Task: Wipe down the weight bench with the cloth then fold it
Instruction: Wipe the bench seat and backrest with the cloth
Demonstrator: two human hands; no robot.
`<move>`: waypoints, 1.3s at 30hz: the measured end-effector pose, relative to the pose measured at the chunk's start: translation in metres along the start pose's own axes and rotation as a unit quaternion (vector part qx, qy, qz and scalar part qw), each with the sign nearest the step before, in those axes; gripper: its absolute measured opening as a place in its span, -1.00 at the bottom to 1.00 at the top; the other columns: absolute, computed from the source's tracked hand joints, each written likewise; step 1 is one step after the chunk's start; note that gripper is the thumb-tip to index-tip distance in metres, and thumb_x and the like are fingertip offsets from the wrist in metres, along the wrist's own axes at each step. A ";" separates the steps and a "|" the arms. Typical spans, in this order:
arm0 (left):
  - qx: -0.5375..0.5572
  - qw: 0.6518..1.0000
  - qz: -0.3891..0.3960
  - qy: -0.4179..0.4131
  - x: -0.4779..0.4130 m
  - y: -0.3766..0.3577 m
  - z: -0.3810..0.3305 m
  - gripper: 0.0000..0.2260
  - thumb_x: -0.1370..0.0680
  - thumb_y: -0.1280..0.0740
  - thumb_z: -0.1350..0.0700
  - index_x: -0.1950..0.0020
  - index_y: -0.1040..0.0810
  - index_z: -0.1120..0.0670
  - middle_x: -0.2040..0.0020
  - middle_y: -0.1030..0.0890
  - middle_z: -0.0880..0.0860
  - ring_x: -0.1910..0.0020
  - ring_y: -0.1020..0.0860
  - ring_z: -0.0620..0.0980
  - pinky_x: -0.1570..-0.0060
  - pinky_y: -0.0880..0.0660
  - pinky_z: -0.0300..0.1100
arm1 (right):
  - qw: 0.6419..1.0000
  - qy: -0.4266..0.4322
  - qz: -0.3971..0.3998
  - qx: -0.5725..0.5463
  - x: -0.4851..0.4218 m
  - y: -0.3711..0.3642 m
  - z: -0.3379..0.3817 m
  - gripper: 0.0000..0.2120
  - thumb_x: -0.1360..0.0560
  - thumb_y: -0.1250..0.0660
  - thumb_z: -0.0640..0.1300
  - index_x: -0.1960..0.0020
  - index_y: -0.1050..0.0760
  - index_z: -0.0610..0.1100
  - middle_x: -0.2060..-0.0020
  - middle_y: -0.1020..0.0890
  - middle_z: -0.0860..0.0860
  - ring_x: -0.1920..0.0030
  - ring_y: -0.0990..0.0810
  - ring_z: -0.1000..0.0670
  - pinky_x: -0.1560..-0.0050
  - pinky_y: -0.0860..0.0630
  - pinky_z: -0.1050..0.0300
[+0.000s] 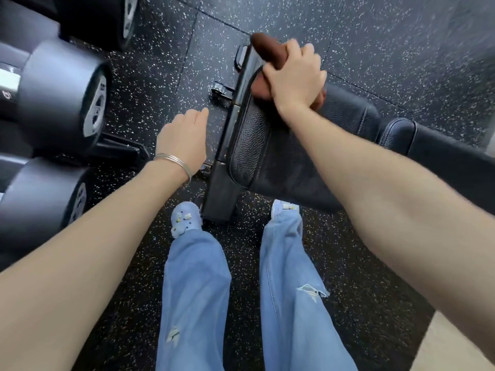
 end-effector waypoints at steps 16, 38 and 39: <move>0.133 0.991 0.011 -0.025 -0.022 -0.001 -0.088 -0.36 -0.60 -0.17 -0.05 -0.54 0.03 0.18 -0.51 -0.11 0.17 -0.44 -0.19 0.18 -0.35 -0.27 0.13 | 0.953 0.302 0.023 -0.011 0.173 0.001 -0.127 -0.73 -0.29 -0.44 0.03 0.10 -0.63 -0.11 0.31 -0.53 -0.12 0.28 -0.53 -0.15 0.21 -0.45 -0.02; 0.150 0.986 0.016 0.077 -0.026 -0.007 -0.094 0.02 -0.40 -0.43 -0.17 -0.53 0.18 0.21 -0.55 0.01 0.17 -0.48 -0.15 0.16 -0.38 -0.21 0.11 | 0.991 0.111 0.071 0.002 0.163 0.002 -0.177 -0.63 -0.25 -0.52 -0.02 0.00 -0.58 -0.11 0.19 -0.53 -0.15 0.17 -0.51 -0.18 0.14 -0.39 -0.05; 0.150 0.986 0.018 0.077 -0.026 -0.007 -0.093 0.02 -0.40 -0.43 -0.17 -0.53 0.18 0.21 -0.55 0.01 0.17 -0.48 -0.16 0.16 -0.37 -0.22 0.12 | 0.988 0.128 0.081 0.008 0.151 0.001 -0.172 -0.63 -0.28 -0.50 0.00 -0.02 -0.57 -0.11 0.15 -0.53 -0.16 0.13 -0.51 -0.18 0.13 -0.37 -0.05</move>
Point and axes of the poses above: each hand's wrist, its own x-axis away from the middle knuckle, its own y-axis out of the back of the hand, z = x × y, the point moved 10 cm from there along -x, towards the middle knuckle
